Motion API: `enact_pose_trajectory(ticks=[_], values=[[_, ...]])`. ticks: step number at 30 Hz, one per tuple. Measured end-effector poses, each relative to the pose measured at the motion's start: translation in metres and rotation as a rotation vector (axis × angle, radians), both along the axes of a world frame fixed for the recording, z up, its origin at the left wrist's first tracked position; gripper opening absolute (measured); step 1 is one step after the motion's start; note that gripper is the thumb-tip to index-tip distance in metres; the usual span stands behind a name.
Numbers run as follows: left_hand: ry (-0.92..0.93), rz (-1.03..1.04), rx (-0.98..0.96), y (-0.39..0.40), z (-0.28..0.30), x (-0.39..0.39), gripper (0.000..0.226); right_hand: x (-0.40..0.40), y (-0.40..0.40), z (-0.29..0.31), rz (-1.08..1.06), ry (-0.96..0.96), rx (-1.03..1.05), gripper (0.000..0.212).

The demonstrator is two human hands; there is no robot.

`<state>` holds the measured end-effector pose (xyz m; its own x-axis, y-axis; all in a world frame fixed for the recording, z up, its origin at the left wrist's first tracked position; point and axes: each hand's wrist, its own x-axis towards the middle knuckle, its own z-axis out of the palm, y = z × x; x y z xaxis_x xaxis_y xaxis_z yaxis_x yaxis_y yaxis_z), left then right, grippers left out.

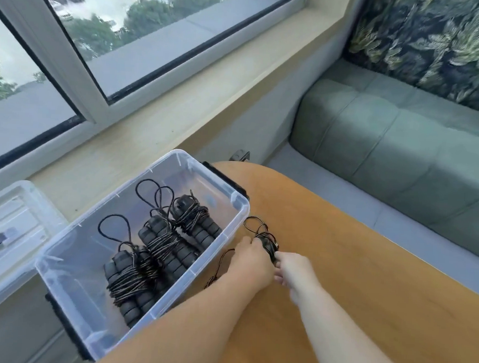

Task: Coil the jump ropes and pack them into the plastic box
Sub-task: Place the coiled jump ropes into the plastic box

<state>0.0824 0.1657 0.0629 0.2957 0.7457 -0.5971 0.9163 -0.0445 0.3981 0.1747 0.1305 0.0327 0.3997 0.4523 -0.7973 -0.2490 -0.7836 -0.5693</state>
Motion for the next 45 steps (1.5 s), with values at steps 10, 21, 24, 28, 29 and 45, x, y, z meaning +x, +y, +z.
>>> enact_pose_trajectory(ticks=[10,21,24,28,29,45], values=[[0.055,0.192,-0.062,0.009,-0.027,0.003,0.040,-0.013,-0.001,-0.037,-0.289,0.276,0.003,0.025],[-0.436,0.255,0.142,-0.006,0.073,0.021,0.040,0.009,-0.015,0.072,-0.409,0.039,0.350,0.029],[-0.614,0.334,0.259,-0.002,0.105,0.006,0.037,0.000,0.000,0.112,-0.309,-0.053,0.495,0.023],[-0.785,0.625,0.376,0.012,0.131,-0.036,0.036,-0.034,0.030,0.160,-0.004,-0.176,0.651,0.021],[-0.799,0.695,0.379,0.016,0.134,-0.048,0.034,-0.043,0.038,0.168,0.083,-0.202,0.679,0.019],[-0.495,1.047,0.038,0.064,0.025,-0.124,0.013,-0.109,0.113,0.100,1.091,-0.769,0.137,0.029]])
